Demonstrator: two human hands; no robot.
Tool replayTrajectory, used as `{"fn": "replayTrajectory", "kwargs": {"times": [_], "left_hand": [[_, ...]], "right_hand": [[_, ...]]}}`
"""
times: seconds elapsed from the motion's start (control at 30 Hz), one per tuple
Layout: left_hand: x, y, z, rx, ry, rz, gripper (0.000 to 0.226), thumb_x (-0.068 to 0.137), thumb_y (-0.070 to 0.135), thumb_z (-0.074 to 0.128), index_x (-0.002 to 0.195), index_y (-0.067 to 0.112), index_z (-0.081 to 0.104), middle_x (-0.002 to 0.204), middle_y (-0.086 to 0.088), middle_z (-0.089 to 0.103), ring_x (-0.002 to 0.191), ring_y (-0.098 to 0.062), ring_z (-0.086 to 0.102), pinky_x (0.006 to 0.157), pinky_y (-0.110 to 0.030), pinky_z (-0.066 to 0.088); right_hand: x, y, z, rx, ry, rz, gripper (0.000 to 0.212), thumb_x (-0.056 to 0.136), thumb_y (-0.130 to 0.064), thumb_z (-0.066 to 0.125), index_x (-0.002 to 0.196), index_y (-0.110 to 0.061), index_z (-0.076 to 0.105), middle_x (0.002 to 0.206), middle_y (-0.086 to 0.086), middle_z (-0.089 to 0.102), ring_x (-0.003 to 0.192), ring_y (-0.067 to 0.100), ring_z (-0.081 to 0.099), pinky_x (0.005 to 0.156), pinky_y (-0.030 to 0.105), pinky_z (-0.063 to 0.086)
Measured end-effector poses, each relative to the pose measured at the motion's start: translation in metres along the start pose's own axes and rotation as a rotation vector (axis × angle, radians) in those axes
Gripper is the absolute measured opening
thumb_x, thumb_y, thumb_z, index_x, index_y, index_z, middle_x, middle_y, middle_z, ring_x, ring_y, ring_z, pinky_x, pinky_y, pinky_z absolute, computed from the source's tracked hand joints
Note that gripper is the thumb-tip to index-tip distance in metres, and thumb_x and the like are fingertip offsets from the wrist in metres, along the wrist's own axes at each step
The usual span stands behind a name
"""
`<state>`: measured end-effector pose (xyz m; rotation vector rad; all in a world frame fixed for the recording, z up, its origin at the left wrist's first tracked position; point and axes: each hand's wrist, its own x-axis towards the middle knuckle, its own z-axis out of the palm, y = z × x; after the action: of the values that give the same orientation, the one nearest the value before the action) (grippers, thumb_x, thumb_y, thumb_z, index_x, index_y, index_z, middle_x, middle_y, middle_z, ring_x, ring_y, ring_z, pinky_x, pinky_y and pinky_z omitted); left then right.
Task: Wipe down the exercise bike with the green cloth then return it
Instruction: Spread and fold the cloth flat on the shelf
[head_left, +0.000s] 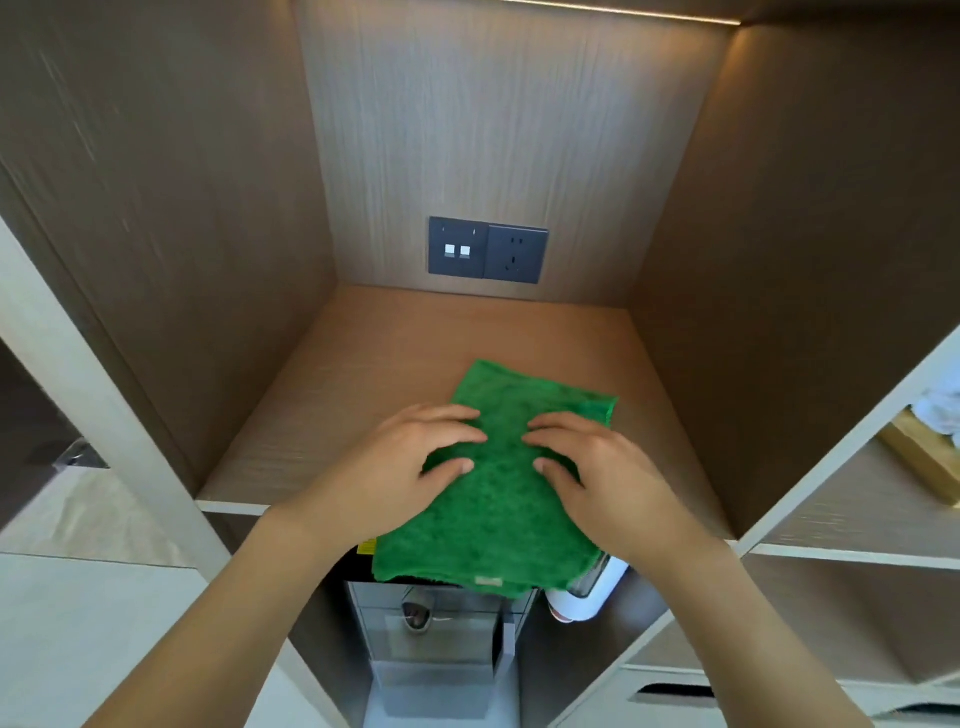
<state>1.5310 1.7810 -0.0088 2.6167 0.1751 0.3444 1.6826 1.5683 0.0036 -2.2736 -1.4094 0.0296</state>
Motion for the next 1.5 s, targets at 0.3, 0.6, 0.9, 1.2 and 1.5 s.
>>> {"fn": "replayTrajectory", "kwargs": {"times": [0.3, 0.6, 0.9, 1.2, 1.5], "left_hand": [[-0.029, 0.017, 0.012, 0.051, 0.097, 0.027, 0.048, 0.101, 0.061, 0.044, 0.131, 0.036, 0.073, 0.127, 0.021, 0.062, 0.117, -0.006, 0.049, 0.099, -0.027, 0.04], [-0.061, 0.013, 0.038, 0.157, 0.227, 0.076, 0.05, 0.098, 0.061, 0.058, 0.138, 0.032, 0.069, 0.138, 0.019, 0.061, 0.117, -0.009, 0.051, 0.101, -0.026, 0.044], [-0.069, 0.026, 0.051, 0.136, 0.422, 0.108, 0.033, 0.1, 0.031, 0.064, 0.129, 0.02, 0.075, 0.138, 0.013, 0.068, 0.124, -0.012, 0.063, 0.105, -0.04, 0.052], [-0.055, 0.058, -0.022, -0.142, 0.538, 0.11, 0.027, 0.104, 0.03, 0.06, 0.13, 0.036, 0.067, 0.121, 0.029, 0.066, 0.107, -0.002, 0.068, 0.087, -0.008, 0.047], [-0.006, 0.028, -0.033, -0.025, 0.44, -0.011, 0.028, 0.099, 0.037, 0.064, 0.126, 0.037, 0.07, 0.127, 0.016, 0.066, 0.118, -0.01, 0.064, 0.101, -0.041, 0.054]], "right_hand": [[-0.034, 0.02, 0.008, 0.076, 0.104, -0.097, 0.03, 0.101, -0.003, 0.067, 0.128, -0.011, 0.076, 0.139, -0.001, 0.07, 0.134, 0.02, 0.063, 0.11, 0.048, 0.05], [-0.069, 0.028, 0.009, -0.022, 0.008, -0.152, 0.061, 0.103, -0.053, 0.059, 0.157, -0.028, 0.049, 0.166, -0.022, 0.036, 0.157, -0.004, 0.022, 0.13, 0.037, 0.019], [-0.077, 0.022, 0.019, -0.048, 0.294, -0.273, 0.035, 0.094, -0.027, 0.075, 0.128, -0.015, 0.077, 0.14, -0.006, 0.069, 0.136, 0.014, 0.061, 0.103, 0.043, 0.055], [-0.053, -0.009, -0.043, 0.336, 0.456, -0.197, 0.025, 0.093, -0.038, 0.079, 0.111, -0.021, 0.081, 0.109, -0.02, 0.076, 0.102, 0.0, 0.073, 0.09, 0.019, 0.056], [-0.003, 0.004, -0.032, 0.126, 0.276, -0.058, 0.028, 0.098, -0.018, 0.074, 0.126, -0.015, 0.075, 0.129, -0.005, 0.069, 0.122, 0.013, 0.064, 0.109, 0.031, 0.048]]}}
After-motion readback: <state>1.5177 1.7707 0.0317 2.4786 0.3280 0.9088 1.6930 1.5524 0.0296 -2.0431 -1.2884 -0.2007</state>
